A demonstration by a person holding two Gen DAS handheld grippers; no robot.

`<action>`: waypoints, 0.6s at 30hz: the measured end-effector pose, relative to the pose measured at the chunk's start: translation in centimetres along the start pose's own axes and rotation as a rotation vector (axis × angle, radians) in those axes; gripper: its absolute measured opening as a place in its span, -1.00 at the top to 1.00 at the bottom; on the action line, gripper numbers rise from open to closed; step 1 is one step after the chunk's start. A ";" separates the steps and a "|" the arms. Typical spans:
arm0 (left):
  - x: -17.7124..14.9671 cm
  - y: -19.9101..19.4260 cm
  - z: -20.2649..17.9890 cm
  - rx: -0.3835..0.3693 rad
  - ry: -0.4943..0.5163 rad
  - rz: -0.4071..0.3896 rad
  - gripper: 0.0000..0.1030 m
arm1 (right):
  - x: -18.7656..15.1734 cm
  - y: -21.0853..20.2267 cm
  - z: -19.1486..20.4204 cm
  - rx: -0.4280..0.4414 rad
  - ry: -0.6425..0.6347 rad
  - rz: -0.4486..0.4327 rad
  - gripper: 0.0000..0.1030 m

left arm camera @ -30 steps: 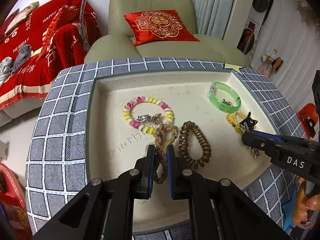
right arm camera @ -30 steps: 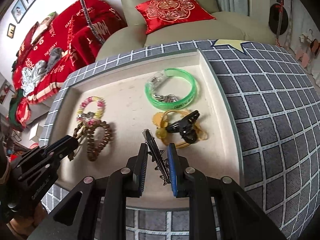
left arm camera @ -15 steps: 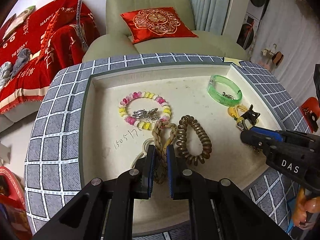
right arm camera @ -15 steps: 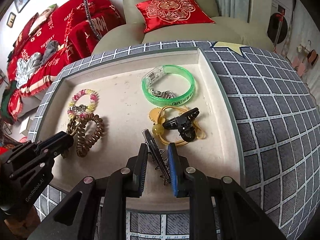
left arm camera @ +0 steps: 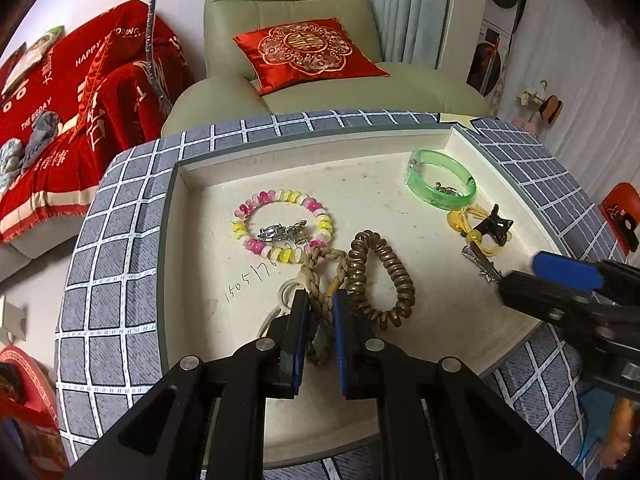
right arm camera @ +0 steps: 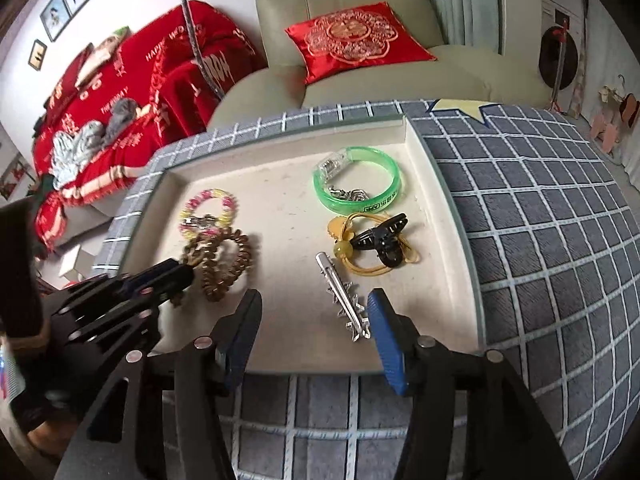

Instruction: Organize jewelry

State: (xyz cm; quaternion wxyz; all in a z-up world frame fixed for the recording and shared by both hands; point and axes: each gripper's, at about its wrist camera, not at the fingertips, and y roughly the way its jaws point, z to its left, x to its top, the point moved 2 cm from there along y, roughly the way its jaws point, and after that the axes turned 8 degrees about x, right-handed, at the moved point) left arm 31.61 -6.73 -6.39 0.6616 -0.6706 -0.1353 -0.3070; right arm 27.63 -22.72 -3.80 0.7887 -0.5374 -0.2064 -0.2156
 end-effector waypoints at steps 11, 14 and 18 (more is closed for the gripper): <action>0.4 -0.2 0.5 0.034 -0.034 0.012 0.46 | -1.5 -3.7 -0.2 0.042 0.056 -0.059 -0.15; 0.5 -0.6 0.5 0.007 -0.041 0.003 0.45 | -1.8 -4.3 -0.5 0.045 0.066 -0.067 -0.15; 0.7 -1.2 0.8 -0.033 -0.068 -0.017 -0.76 | -2.3 -5.1 -1.0 0.047 0.093 -0.080 -0.15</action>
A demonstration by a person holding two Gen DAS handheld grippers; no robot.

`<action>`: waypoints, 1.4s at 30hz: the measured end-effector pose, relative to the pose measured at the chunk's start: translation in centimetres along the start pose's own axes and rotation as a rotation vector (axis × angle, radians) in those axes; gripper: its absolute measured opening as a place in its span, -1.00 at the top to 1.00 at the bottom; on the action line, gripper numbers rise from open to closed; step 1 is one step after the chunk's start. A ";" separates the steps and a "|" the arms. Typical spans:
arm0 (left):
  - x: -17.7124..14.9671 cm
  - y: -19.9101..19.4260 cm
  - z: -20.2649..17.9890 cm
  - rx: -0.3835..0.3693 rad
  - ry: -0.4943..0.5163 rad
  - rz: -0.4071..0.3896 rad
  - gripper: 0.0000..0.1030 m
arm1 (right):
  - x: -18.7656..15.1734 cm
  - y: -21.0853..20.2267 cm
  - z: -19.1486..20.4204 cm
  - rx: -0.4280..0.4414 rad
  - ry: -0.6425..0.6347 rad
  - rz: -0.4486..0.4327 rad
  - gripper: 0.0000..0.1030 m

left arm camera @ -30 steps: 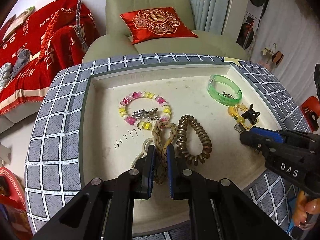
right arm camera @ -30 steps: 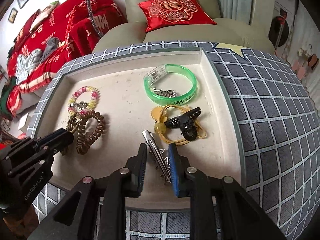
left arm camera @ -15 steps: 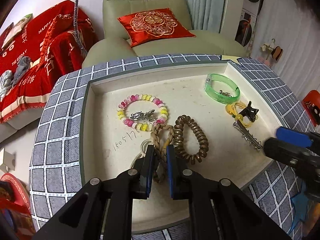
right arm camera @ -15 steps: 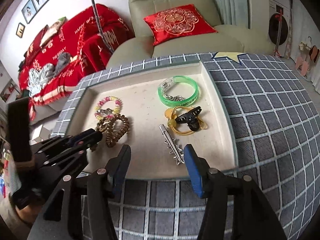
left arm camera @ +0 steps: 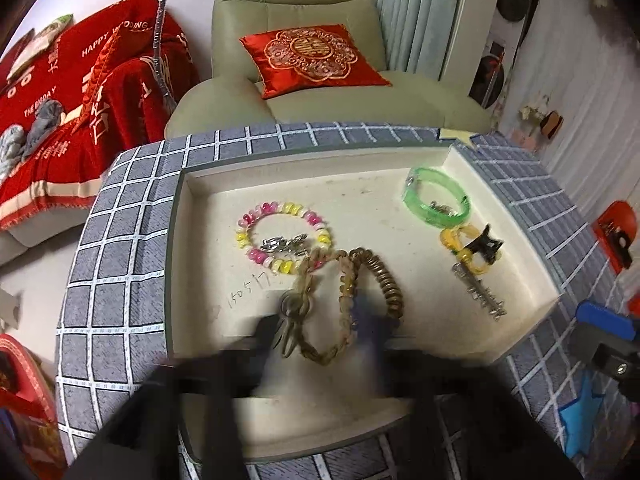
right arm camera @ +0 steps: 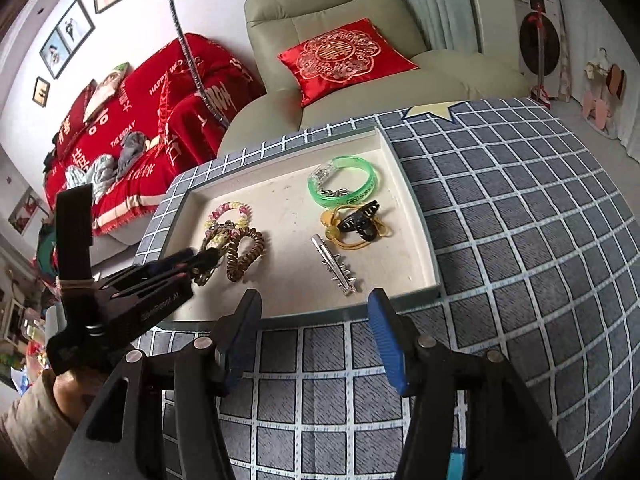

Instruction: Organize jewelry

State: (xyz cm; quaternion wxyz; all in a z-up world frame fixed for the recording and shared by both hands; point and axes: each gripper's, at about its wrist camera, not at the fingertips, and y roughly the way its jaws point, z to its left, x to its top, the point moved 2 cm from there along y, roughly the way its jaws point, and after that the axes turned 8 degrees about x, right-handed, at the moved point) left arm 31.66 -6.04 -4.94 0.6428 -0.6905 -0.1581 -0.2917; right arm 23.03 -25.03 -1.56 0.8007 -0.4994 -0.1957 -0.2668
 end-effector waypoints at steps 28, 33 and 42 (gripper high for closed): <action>-2.8 -5.6 0.6 0.145 0.025 -0.059 -1.00 | -2.5 0.1 -1.3 -0.073 0.029 0.093 -0.65; -4.2 -6.5 0.6 0.146 0.028 -0.042 -1.00 | -3.6 0.3 -1.3 -0.092 0.011 0.126 -0.99; -6.8 -8.6 0.9 0.141 -0.009 -0.028 -1.00 | -5.0 -0.7 0.0 -0.131 -0.068 0.125 -0.99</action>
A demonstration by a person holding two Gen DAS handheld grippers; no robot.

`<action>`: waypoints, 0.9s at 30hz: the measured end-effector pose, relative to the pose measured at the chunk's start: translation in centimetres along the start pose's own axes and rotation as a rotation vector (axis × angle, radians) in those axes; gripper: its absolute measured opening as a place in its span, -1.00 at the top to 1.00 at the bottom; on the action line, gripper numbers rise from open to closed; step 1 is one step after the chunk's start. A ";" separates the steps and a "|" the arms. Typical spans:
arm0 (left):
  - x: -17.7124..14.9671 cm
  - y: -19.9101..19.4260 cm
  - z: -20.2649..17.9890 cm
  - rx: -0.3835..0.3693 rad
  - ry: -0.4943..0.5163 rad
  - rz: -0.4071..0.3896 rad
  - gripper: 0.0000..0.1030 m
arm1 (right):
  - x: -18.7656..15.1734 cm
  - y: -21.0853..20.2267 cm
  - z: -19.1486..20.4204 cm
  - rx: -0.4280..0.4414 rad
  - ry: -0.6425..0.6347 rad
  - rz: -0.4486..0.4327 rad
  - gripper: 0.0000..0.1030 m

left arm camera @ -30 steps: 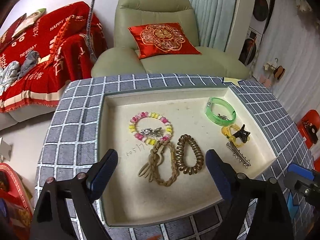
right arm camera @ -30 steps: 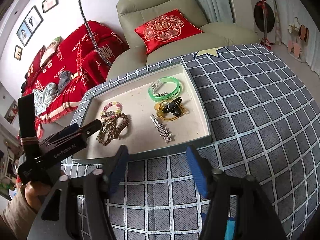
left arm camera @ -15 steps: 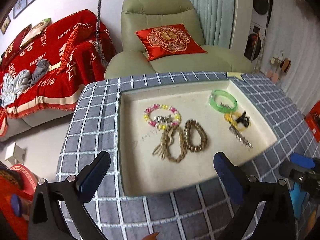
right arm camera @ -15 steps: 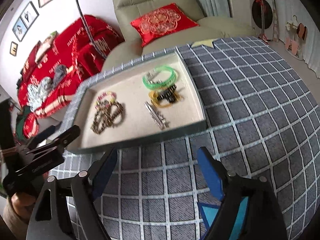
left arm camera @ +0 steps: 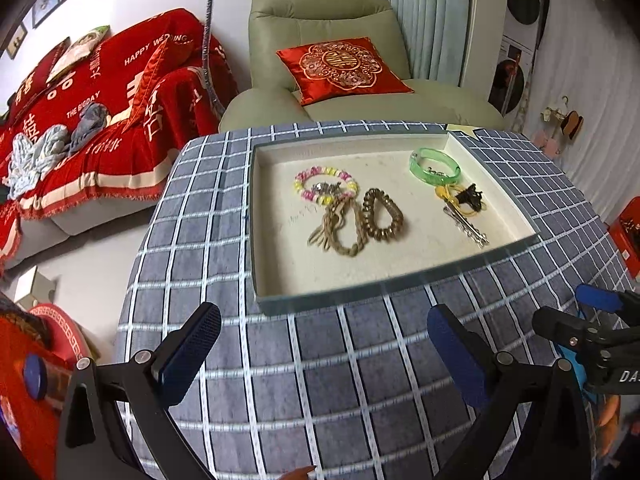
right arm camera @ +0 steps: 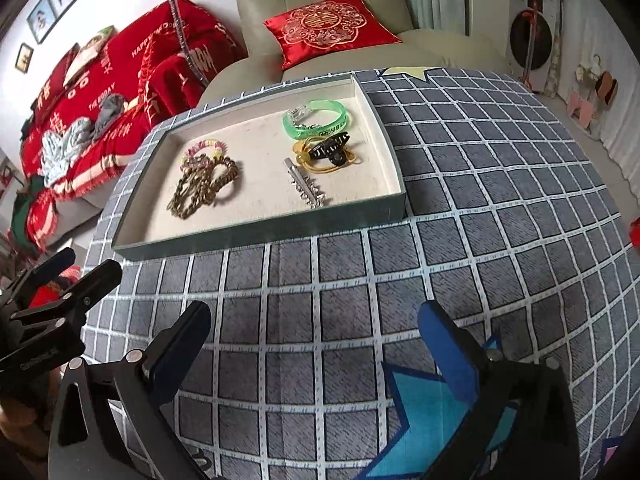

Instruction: Organize jewelry

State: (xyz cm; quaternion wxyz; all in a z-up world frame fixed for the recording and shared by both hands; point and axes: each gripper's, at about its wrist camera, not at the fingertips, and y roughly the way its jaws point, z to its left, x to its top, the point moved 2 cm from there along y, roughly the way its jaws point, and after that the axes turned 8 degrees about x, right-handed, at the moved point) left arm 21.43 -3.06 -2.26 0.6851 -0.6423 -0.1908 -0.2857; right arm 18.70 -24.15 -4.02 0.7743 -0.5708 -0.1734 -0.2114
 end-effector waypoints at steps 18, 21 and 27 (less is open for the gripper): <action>-4.9 -4.9 0.7 0.102 -0.106 -0.108 -1.00 | -3.2 -4.7 1.6 -0.073 -0.080 -0.213 -0.99; -5.1 -5.5 0.6 0.115 -0.114 -0.132 -1.00 | -3.2 -5.5 2.2 -0.079 -0.103 -0.254 -0.99; -4.9 -6.3 0.7 0.124 -0.127 -0.153 -1.00 | -3.0 -6.1 2.8 -0.079 -0.132 -0.273 -0.99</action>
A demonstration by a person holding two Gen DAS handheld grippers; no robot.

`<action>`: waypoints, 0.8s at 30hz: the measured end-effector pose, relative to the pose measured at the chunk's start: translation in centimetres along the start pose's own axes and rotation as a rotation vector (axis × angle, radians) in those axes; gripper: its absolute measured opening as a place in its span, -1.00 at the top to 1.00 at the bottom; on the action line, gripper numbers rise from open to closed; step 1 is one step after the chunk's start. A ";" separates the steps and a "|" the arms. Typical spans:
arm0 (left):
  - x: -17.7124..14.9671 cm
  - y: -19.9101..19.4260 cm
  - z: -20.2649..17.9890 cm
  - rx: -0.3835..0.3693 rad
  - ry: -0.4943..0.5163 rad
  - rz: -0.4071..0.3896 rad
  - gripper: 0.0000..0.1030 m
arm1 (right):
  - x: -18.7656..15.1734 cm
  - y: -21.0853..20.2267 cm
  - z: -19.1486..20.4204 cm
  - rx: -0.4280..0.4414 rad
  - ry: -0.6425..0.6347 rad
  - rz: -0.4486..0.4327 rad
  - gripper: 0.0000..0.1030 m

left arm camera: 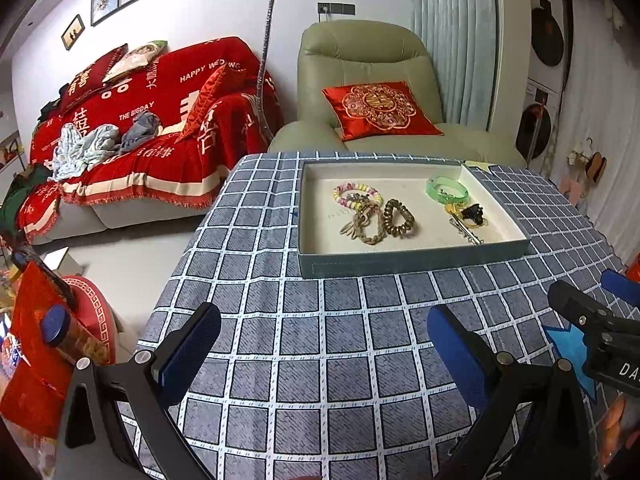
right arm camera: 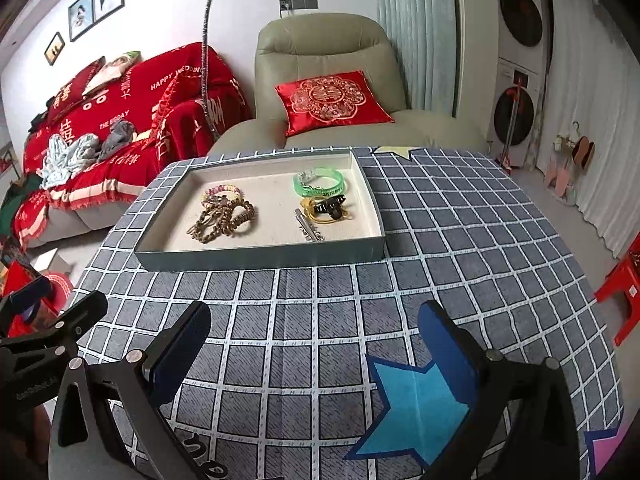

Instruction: Organize jewelry

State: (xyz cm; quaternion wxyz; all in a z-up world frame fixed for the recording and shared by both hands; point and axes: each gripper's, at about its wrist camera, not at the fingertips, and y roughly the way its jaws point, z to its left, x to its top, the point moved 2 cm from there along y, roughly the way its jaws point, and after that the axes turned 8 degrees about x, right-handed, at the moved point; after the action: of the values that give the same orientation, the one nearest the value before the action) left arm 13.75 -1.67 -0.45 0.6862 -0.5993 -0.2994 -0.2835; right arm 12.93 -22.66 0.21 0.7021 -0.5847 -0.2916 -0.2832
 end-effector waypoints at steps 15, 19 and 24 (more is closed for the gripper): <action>0.1 -0.1 0.2 -0.001 -0.006 0.000 -1.00 | 0.1 -0.3 0.4 0.006 -0.011 -0.006 -0.99; 0.1 -0.1 0.1 -0.001 -0.008 0.002 -1.00 | 0.1 -0.3 0.5 0.007 -0.011 -0.006 -0.99; 0.1 -0.2 0.1 -0.001 -0.009 0.003 -1.00 | 0.1 -0.3 0.5 0.008 -0.012 -0.006 -0.99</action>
State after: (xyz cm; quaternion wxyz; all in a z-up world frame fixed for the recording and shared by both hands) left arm 13.67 -1.63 -0.29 0.6849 -0.6014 -0.3013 -0.2802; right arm 12.73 -22.21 0.61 0.7019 -0.5826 -0.2989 -0.2806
